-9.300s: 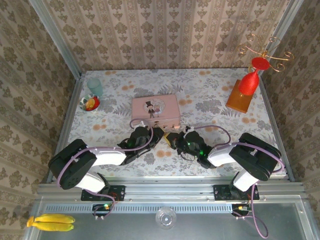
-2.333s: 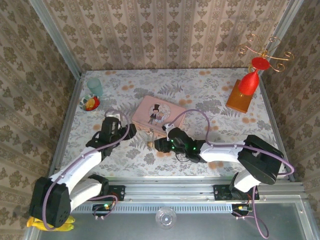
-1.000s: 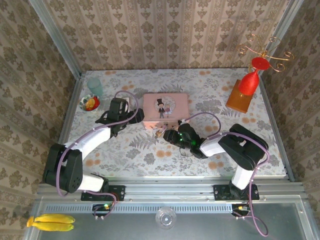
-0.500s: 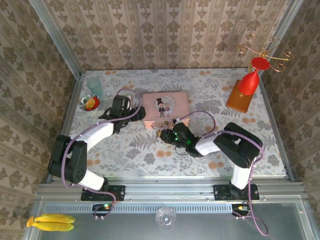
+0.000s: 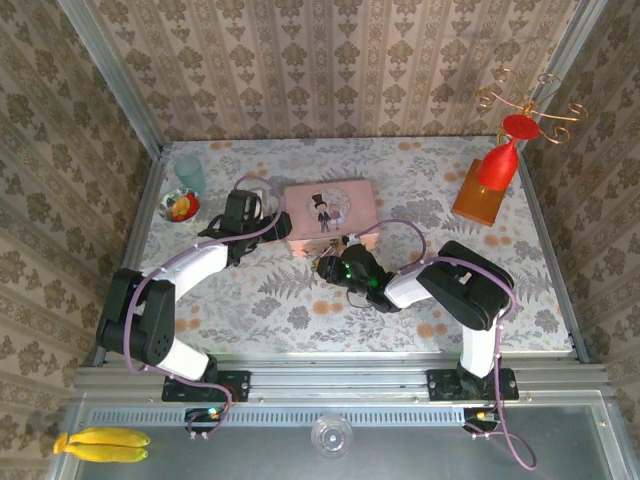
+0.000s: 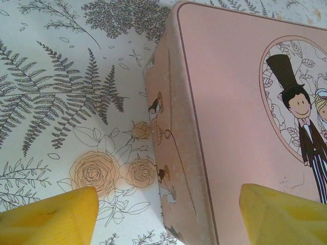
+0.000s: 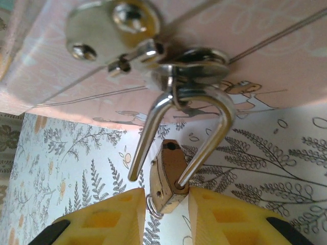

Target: Unlock the padlock with the key

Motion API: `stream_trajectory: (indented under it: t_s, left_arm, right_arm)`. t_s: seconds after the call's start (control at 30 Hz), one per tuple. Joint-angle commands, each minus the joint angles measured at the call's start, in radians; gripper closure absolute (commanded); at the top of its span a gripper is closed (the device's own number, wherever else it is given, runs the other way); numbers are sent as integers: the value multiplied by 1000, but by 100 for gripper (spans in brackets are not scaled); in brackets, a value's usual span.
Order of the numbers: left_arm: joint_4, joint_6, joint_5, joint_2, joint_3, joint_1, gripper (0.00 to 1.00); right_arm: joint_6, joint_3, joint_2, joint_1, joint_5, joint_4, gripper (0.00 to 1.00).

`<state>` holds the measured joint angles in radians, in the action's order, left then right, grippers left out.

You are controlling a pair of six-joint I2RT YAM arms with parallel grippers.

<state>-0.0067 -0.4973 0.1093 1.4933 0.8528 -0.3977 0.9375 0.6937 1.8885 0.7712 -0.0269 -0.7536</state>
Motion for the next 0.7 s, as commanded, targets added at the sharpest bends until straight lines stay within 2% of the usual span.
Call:
stream_trajectory:
  t_s: [0.0,0.2,0.67]
  left_arm:
    - [4,-12,7,10,19,-2,26]
    - [9,-21,3,-4,-2,-10,26]
    - [13,-35,-2,-21,-24,-13,27]
  right_arm:
    - [-29,40,50,4,-70,-3,69]
    - [9,65,66,5,-173,83,65]
    - [53,139,88,4,-255,187,65]
